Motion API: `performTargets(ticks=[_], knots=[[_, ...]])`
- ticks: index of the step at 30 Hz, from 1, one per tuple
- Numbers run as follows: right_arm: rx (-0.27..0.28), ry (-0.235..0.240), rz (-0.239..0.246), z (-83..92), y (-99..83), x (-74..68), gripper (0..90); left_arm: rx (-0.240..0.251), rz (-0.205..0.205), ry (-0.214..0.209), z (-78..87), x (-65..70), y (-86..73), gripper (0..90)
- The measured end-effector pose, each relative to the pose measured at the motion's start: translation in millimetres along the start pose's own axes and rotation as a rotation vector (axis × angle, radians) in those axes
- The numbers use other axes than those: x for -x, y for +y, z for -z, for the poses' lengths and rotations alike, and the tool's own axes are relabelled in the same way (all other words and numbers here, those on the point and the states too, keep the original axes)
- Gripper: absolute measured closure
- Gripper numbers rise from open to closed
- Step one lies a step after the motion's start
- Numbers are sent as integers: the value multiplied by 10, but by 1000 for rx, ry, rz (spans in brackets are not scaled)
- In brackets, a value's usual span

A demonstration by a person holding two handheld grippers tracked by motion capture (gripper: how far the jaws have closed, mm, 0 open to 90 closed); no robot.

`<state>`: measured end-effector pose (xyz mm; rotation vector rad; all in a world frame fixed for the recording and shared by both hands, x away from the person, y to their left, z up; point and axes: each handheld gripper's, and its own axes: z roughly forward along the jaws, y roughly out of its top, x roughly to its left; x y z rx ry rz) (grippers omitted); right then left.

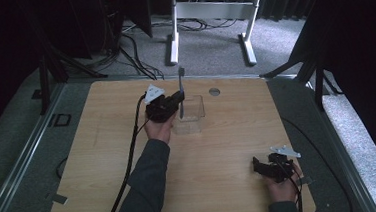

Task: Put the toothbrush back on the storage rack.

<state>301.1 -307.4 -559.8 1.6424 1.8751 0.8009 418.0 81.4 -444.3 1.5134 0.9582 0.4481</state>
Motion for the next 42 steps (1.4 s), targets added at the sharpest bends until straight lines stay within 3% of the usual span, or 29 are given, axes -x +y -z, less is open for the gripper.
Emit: performTargets(ticks=[14, 30, 42], knots=[[0, 1, 1, 0, 0, 0, 144, 8, -63, 20, -35, -29, -29, 814], [0, 1, 1, 0, 0, -1, 144, -51, -86, 26, -60, -63, -71, 811], [0, 1, 1, 0, 0, -1, 144, -139, -95, 13, -118, -91, -160, 807]])
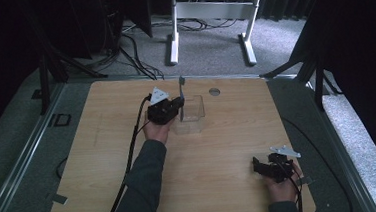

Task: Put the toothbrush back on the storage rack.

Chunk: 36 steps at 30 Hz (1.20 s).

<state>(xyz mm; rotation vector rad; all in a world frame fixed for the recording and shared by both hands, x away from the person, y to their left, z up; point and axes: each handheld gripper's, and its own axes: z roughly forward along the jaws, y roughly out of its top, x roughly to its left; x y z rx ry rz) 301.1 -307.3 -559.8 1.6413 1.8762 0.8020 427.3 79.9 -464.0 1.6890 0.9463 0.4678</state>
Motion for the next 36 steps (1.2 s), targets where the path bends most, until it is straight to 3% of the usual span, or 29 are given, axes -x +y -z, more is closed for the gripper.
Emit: performTargets(ticks=[11, 14, 15, 16, 19, 32, 36], knots=[[0, 0, -1, 0, 0, 0, 144, -70, -22, -8, -33, -3, -46, 808], [0, 0, 0, 0, 0, 0, 144, -97, -19, -16, -44, -3, -45, 640], [0, 0, 0, 0, 0, 0, 145, -119, -10, -31, -48, -7, -49, 640], [0, 0, 0, 0, 0, 0, 144, -130, -12, -21, -45, -2, -53, 557], [0, 1, 1, 0, 0, -1, 144, -125, 0, -32, -31, 2, -54, 397], [-1, 1, 1, 0, 0, -2, 144, -86, 52, 11, 129, -102, -80, 367], [0, 1, 1, -1, 0, -3, 144, -86, 46, 54, 218, -164, -110, 376]])
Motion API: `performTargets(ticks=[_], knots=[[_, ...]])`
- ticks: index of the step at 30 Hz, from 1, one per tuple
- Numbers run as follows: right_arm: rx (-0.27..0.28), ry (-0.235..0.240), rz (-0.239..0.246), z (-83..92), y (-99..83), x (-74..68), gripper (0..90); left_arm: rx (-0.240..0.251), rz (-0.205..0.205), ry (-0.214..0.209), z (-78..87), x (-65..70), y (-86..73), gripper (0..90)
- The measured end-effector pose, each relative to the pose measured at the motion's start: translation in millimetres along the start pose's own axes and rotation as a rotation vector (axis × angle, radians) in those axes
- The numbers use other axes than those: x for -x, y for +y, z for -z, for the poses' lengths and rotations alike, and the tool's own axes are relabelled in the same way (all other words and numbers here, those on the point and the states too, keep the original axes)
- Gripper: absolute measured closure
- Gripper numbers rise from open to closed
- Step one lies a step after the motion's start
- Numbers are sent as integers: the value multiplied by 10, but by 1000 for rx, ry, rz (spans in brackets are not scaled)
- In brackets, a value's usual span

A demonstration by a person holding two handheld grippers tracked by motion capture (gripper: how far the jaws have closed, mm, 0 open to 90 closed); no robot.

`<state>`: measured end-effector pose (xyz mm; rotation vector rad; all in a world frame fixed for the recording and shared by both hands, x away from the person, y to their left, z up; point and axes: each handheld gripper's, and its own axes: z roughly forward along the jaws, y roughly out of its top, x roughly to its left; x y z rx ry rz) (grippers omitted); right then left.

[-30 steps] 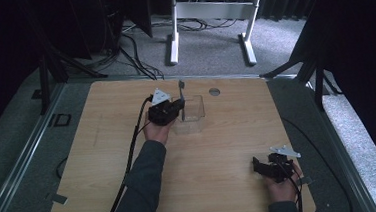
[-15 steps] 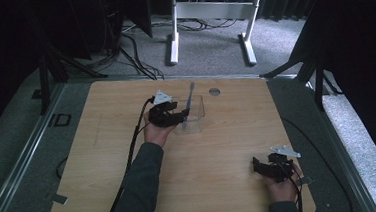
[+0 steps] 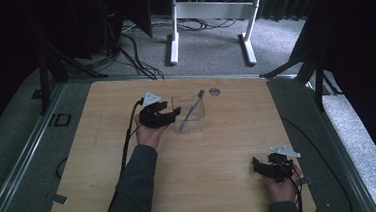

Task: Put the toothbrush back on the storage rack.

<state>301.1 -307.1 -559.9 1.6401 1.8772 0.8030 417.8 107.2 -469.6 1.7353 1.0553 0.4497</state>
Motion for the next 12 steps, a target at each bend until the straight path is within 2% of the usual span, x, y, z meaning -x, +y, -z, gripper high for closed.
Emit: performTargets(ticks=[6, 7, 12], knots=[[-1, 0, 1, 1, 0, 1, 144, -30, 13, 34, 80, -134, -111, 378], [0, 0, 0, 0, 0, 0, 144, -65, 36, 60, 102, -226, -214, 369], [0, 0, 1, 1, -1, -1, 144, -185, 74, 119, 119, -419, -535, 352]])
